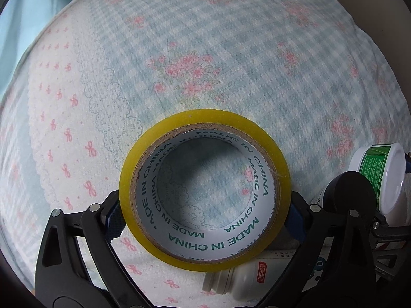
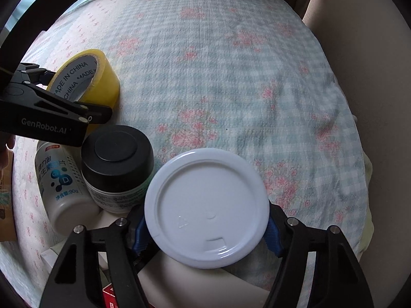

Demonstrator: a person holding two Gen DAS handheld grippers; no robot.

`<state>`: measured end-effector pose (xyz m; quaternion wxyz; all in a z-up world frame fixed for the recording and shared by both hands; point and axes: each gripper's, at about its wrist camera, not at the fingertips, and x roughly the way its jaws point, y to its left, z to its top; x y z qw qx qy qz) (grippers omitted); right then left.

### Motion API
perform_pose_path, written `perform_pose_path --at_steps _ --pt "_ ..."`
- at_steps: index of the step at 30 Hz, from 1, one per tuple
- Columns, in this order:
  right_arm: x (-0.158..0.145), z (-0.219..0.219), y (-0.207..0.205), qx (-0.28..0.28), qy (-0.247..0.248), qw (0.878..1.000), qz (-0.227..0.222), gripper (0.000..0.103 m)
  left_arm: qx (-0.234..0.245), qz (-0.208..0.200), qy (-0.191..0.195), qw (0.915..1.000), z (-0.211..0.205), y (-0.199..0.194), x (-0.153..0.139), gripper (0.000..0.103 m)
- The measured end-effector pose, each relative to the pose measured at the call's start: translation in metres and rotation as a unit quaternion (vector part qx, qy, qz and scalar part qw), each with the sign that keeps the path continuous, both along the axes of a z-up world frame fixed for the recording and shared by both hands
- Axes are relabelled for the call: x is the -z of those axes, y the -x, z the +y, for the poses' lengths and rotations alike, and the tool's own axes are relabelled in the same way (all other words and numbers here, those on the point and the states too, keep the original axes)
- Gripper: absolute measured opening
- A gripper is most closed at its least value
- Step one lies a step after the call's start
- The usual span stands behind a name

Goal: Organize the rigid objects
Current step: 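Lift the tape roll with the left tool toward the box while the right carries the jar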

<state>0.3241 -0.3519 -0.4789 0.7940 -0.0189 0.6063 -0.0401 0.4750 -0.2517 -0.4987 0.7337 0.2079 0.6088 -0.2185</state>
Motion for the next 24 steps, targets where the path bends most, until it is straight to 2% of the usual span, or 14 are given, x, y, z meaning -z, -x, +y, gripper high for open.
perform_pose_path --at_steps 7,12,18,24 --pt "-0.004 -0.009 0.001 0.003 -0.005 1.000 -0.007 0.066 0.003 -0.021 -0.003 0.9998 -0.002 0.024 -0.015 0.096" --pt "-0.022 -0.017 0.010 0.022 -0.005 0.999 -0.022 0.066 -0.009 -0.034 0.008 0.9993 0.000 0.030 -0.042 0.096" --pt "-0.061 -0.023 0.024 0.036 0.000 0.998 -0.042 0.066 -0.028 -0.040 0.027 0.9984 0.008 0.041 -0.092 0.096" --pt "-0.125 -0.021 0.036 0.050 -0.003 0.996 -0.072 0.066 -0.052 -0.057 0.048 0.9959 0.032 0.068 -0.160 0.096"
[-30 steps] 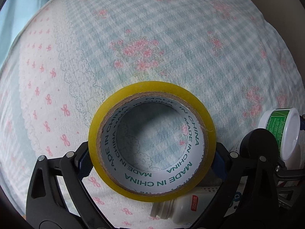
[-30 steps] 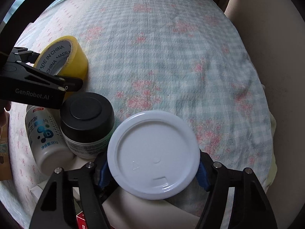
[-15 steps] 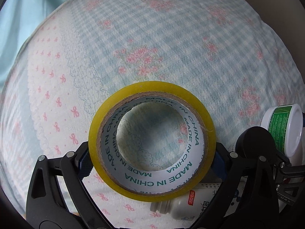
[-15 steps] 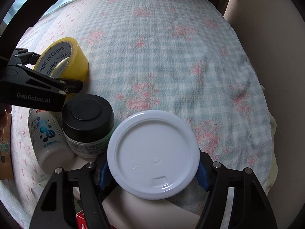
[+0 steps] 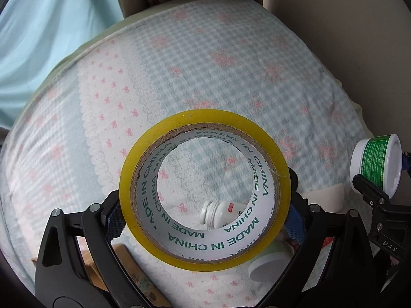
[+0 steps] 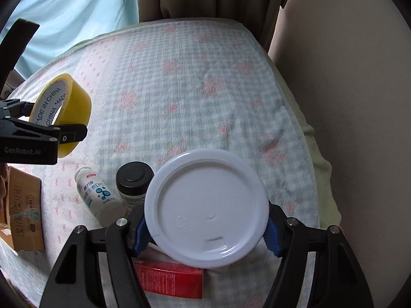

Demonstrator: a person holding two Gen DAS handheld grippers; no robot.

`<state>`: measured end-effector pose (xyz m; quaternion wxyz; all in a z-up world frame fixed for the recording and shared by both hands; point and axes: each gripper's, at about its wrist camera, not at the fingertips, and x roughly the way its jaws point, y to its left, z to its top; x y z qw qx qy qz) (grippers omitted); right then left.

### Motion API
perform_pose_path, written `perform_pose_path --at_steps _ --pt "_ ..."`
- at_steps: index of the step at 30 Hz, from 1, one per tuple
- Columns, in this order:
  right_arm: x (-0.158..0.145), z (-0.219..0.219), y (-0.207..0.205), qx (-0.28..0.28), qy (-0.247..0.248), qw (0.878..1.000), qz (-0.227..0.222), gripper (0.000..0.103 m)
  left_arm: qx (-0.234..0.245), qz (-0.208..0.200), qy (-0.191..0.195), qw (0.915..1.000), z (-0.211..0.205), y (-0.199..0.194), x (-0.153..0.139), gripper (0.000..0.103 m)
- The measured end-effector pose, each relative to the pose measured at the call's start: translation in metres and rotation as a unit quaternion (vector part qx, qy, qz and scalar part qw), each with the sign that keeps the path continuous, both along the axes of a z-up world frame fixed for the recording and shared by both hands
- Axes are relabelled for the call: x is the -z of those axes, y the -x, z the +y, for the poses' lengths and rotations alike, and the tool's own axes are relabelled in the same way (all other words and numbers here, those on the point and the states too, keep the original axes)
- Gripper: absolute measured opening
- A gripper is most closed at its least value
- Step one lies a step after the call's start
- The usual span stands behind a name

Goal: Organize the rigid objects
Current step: 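Lift the tape roll with the left tool toward the box while the right carries the jar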

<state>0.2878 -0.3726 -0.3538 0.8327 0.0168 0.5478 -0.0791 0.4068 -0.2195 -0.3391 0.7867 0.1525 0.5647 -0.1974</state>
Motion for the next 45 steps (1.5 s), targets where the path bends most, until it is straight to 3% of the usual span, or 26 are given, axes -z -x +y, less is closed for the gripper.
perform_pose_path --at_steps 6,11,17,22,29,34,40,45 --pt "-0.069 0.023 0.007 -0.025 0.003 0.999 -0.028 0.066 -0.039 -0.024 0.024 0.9987 0.045 0.032 -0.072 0.096" --pt "-0.119 0.061 0.016 -0.068 0.006 0.997 -0.046 0.066 -0.086 -0.037 0.038 0.9949 0.105 0.066 -0.117 0.096" --pt "-0.162 0.136 0.030 -0.132 -0.003 0.989 -0.065 0.066 -0.126 -0.051 0.036 0.9901 0.191 0.109 -0.147 0.096" --pt "-0.178 0.213 0.035 -0.178 -0.032 0.982 -0.056 0.066 -0.146 -0.049 0.049 0.9868 0.267 0.132 -0.155 0.096" --pt "-0.184 0.330 0.040 -0.215 -0.060 0.974 -0.034 0.066 -0.157 -0.033 0.049 0.9859 0.368 0.144 -0.144 0.096" --pt "-0.166 0.391 0.035 -0.225 -0.072 0.972 -0.009 0.066 -0.147 -0.011 0.027 0.9887 0.425 0.133 -0.115 0.096" --pt "-0.126 0.442 0.020 -0.241 -0.053 0.968 0.033 0.066 -0.123 0.034 0.011 0.9917 0.457 0.109 -0.066 0.096" --pt "-0.086 0.467 0.005 -0.253 -0.063 0.962 0.078 0.066 -0.085 0.057 -0.004 0.9947 0.452 0.091 -0.025 0.096"
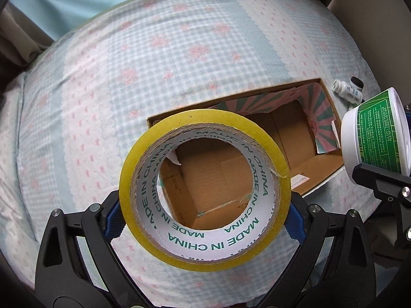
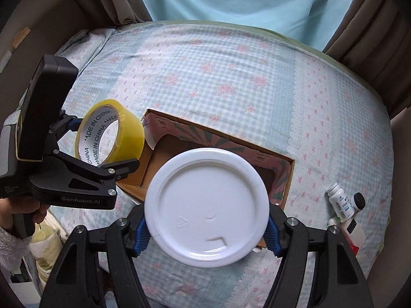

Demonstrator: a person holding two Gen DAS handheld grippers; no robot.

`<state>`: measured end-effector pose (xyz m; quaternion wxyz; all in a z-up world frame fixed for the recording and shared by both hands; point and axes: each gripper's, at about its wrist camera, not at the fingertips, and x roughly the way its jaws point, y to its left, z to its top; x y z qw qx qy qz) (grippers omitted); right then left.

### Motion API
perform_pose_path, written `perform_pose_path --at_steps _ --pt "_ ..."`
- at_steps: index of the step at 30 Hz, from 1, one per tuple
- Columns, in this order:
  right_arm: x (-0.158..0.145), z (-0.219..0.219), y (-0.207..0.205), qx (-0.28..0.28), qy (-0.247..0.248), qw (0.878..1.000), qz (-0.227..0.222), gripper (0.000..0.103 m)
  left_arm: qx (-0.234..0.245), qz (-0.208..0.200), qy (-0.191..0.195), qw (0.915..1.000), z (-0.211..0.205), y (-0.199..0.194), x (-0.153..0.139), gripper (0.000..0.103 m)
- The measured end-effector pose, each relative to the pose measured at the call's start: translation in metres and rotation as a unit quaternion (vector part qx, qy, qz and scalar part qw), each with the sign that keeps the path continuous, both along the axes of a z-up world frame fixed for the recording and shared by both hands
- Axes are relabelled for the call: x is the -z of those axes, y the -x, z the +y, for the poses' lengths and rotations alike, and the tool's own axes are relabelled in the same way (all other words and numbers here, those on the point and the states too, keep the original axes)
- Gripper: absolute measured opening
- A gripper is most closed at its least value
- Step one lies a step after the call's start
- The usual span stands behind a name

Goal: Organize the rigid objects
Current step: 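Lift the tape roll with the left tool toward the box while the right carries the jar, then release the tape roll into the box with the left tool while the right releases the jar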

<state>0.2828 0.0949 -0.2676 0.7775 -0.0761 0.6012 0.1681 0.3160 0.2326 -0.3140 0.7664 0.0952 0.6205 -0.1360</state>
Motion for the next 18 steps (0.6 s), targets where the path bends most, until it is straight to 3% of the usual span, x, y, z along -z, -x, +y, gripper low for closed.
perform_pose_path --at_steps 16,18 --pt "0.152 -0.002 -0.035 -0.027 0.090 0.992 0.079 0.066 0.058 0.075 -0.025 0.9951 -0.045 -0.042 0.128 0.096" --pt "0.164 -0.004 -0.033 -0.034 0.091 0.992 0.085 0.066 0.065 0.063 -0.047 0.9947 -0.052 -0.039 0.135 0.096"
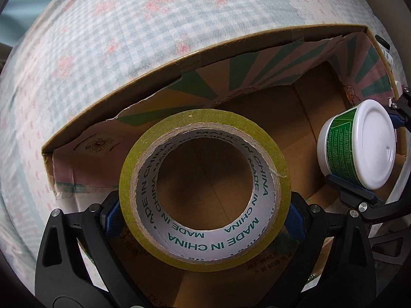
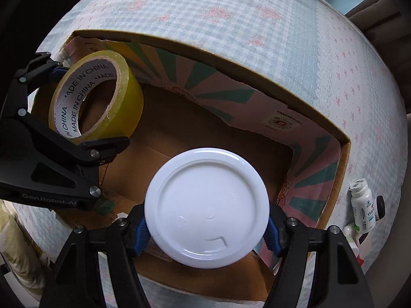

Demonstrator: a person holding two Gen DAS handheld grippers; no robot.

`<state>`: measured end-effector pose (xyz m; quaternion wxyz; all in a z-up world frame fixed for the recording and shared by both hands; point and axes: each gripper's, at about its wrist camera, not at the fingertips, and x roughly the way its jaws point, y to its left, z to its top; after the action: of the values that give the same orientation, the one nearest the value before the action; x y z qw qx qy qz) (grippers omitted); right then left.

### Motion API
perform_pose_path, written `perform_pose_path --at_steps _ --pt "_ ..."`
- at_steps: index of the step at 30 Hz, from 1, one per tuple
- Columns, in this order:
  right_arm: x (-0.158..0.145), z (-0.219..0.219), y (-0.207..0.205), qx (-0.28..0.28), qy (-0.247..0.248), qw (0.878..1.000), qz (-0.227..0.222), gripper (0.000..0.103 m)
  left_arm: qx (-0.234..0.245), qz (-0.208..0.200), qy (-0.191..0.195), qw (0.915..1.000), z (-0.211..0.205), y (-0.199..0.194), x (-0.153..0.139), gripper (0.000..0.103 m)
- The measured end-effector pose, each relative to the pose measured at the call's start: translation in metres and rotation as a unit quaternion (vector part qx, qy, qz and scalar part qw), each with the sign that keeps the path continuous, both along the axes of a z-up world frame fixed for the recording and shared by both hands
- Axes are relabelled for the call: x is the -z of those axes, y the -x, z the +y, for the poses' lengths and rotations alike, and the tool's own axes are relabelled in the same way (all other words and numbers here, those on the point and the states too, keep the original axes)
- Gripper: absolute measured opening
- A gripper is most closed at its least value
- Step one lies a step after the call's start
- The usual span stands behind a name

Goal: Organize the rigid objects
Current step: 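Release the tape roll into the box with the left tool while the right releases the jar, then withdraw both tools from the box back toward the remaining items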

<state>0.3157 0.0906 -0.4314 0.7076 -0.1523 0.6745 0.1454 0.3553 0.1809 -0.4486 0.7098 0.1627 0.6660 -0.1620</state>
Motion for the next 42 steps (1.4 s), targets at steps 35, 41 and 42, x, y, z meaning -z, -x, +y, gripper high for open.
perform_pose_path --at_steps 35,41,42 --pt "-0.029 -0.007 0.062 -0.072 0.036 0.994 -0.068 0.103 -0.039 -0.043 0.023 0.9981 0.012 -0.002 -0.062 0.103" --pt "-0.065 0.007 0.061 -0.080 0.038 0.993 -0.075 0.103 -0.077 -0.062 0.044 0.9942 0.033 0.018 -0.106 0.103" --pt "-0.074 0.007 0.061 -0.076 0.037 0.993 -0.080 0.103 -0.089 -0.065 0.048 0.9927 0.038 0.022 -0.114 0.103"
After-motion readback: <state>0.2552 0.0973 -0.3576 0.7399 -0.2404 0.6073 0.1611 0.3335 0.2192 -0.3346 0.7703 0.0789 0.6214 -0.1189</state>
